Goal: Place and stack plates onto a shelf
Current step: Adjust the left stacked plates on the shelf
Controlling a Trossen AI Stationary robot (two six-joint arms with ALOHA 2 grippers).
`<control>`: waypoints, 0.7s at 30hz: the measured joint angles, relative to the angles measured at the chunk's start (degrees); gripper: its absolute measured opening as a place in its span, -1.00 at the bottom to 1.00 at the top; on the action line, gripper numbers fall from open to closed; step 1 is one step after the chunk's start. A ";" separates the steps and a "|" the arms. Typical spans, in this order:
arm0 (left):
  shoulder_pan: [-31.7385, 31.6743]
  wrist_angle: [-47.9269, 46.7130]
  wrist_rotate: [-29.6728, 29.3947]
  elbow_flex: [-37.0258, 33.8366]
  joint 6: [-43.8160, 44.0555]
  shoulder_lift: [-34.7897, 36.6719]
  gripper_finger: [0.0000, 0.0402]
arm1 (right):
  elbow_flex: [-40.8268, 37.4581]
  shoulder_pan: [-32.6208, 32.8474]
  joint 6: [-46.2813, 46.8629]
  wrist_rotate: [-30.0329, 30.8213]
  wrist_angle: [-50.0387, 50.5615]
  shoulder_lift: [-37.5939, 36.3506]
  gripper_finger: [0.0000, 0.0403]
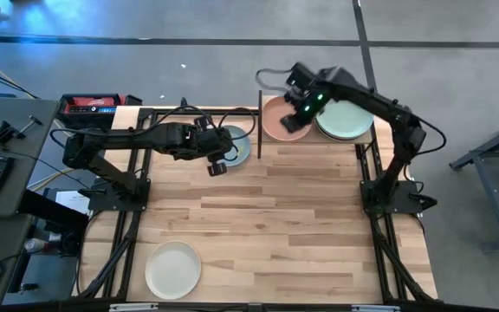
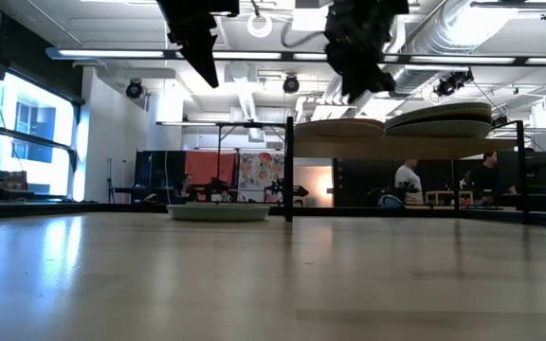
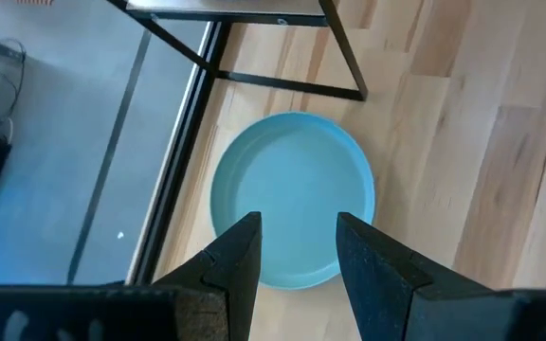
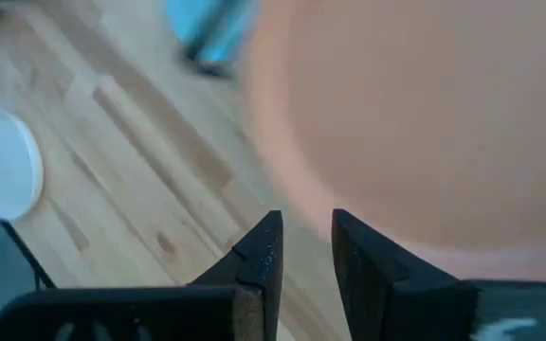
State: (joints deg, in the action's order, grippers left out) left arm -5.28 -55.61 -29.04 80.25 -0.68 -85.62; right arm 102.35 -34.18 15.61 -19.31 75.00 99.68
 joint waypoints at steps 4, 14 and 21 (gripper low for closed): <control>0.00 0.00 0.15 0.00 1.77 0.00 -0.36 | 0.00 5.03 4.16 3.24 -3.13 0.01 -0.65; 0.00 -0.07 0.63 0.00 6.24 0.00 -0.36 | -0.09 10.43 6.48 3.74 -4.64 5.48 -0.65; 0.00 -0.07 0.61 0.00 6.18 0.02 -0.36 | -0.09 10.64 6.89 8.39 -5.57 6.72 -0.65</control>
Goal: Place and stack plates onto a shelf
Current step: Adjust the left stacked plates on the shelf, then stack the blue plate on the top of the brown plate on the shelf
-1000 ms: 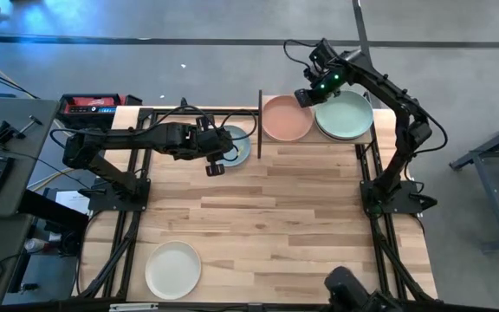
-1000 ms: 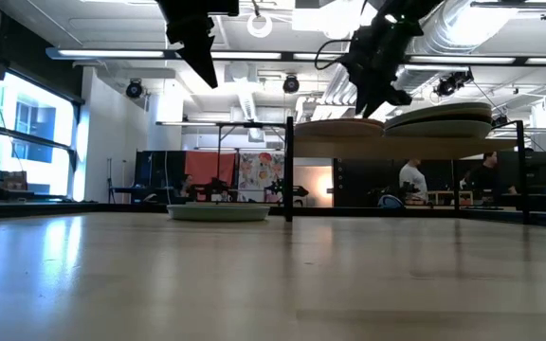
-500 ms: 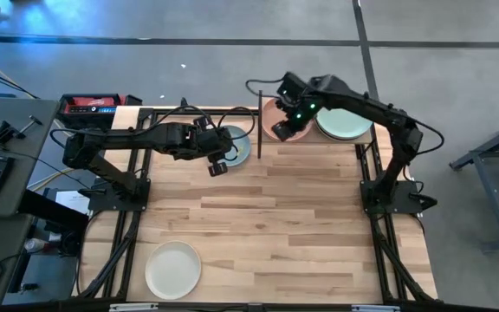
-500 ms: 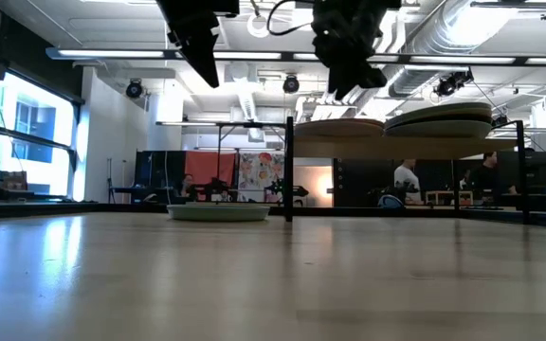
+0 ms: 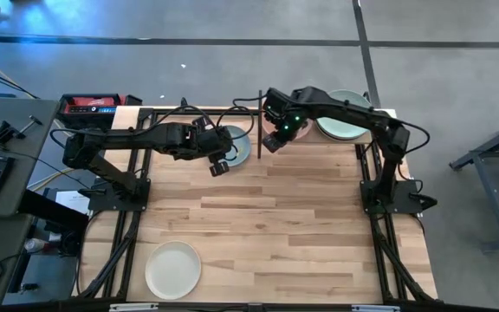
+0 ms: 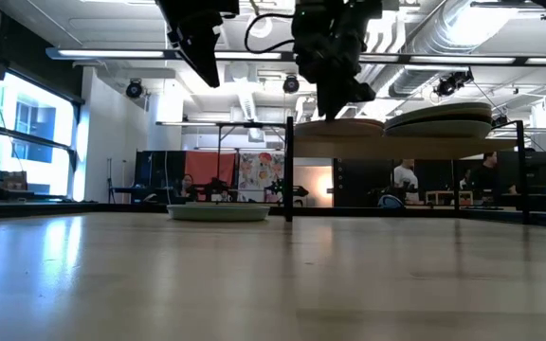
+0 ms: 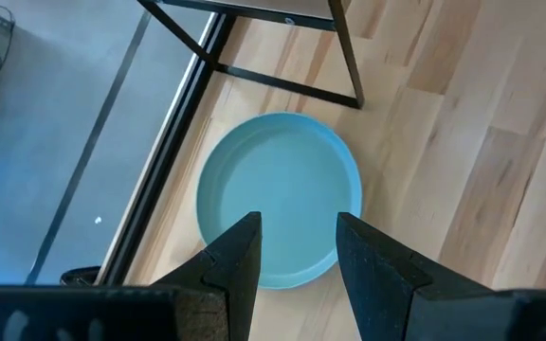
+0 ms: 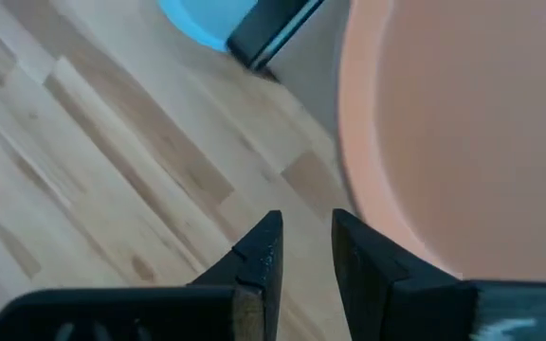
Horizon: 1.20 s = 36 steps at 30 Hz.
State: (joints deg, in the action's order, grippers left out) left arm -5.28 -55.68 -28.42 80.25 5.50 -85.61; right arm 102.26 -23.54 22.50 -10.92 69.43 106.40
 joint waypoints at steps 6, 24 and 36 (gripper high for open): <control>0.00 -0.09 0.02 0.00 -0.02 0.00 -0.36 | 0.00 -0.82 0.00 1.19 0.26 0.56 -0.65; -0.09 -1.10 0.00 0.00 1.76 0.00 -0.36 | 0.01 -1.98 -0.28 -1.25 1.72 0.04 -0.65; -4.82 -9.72 5.87 -5.41 16.53 0.05 -0.36 | 4.79 4.33 4.36 -2.11 2.71 -4.61 -0.65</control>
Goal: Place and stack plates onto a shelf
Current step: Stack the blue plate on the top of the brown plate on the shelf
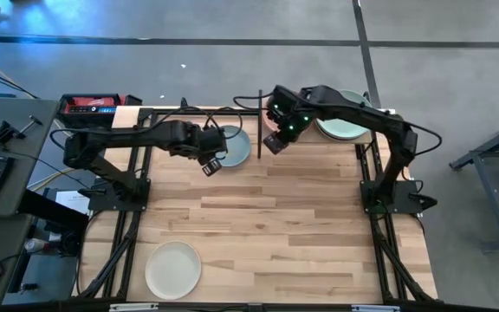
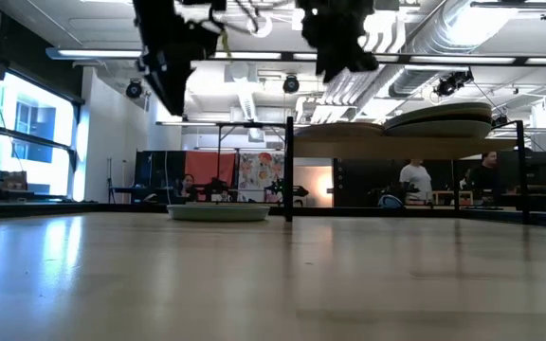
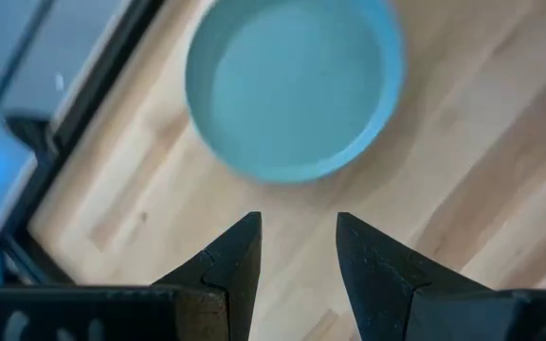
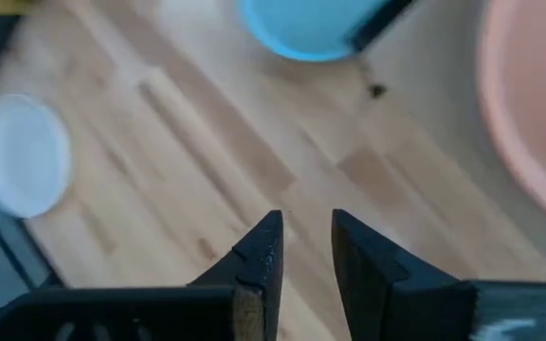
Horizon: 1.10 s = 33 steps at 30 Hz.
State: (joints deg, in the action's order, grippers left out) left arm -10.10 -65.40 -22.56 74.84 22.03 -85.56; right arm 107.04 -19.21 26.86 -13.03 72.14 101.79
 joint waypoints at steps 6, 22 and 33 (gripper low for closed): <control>-4.13 0.76 3.60 -5.51 6.52 -0.02 -0.36 | 4.35 5.03 3.30 1.84 0.13 -2.29 -0.65; -15.11 16.92 12.28 -15.62 13.37 -0.04 -0.36 | 8.81 11.30 2.68 7.07 0.50 -2.63 -0.65; -22.57 23.57 16.49 -17.82 14.87 -4.13 -0.36 | 8.74 9.35 -3.25 6.99 0.94 -2.57 -0.65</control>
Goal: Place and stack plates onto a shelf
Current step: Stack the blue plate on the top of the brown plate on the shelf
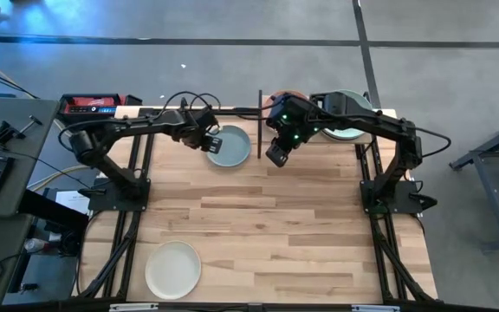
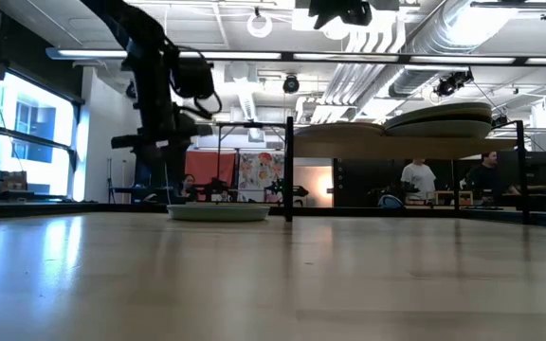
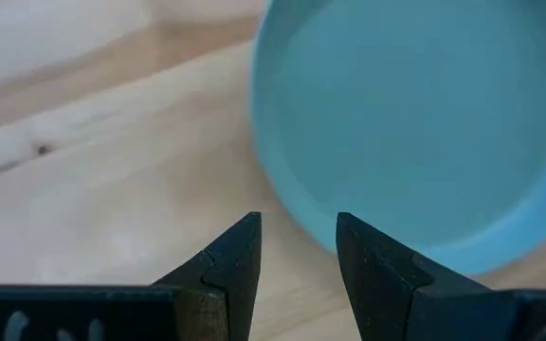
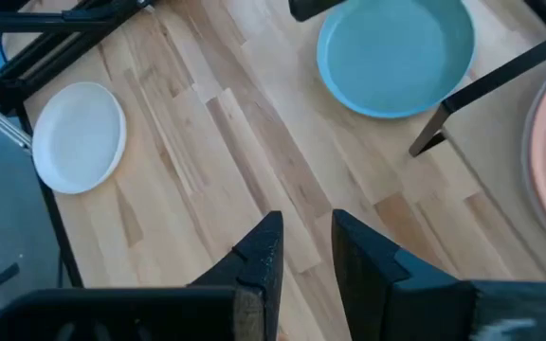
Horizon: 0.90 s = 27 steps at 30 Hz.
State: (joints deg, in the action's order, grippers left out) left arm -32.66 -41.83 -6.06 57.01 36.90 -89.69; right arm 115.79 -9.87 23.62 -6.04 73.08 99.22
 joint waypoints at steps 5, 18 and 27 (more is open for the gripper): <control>-1.68 1.85 1.29 0.02 -0.01 -4.10 -0.36 | -0.02 -1.56 -2.25 -0.10 0.48 0.00 -0.65; -2.97 6.39 4.04 0.02 1.49 -10.98 -0.36 | -0.04 -3.76 -5.82 -0.39 2.14 0.00 -0.65; -2.95 6.96 3.88 0.20 1.49 -12.33 -0.46 | -0.04 -3.76 -7.46 -0.57 3.45 0.02 -0.65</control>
State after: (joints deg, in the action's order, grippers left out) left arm -35.62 -34.88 -2.18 57.21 38.39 -102.02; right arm 115.74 -13.63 16.15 -6.61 76.53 99.24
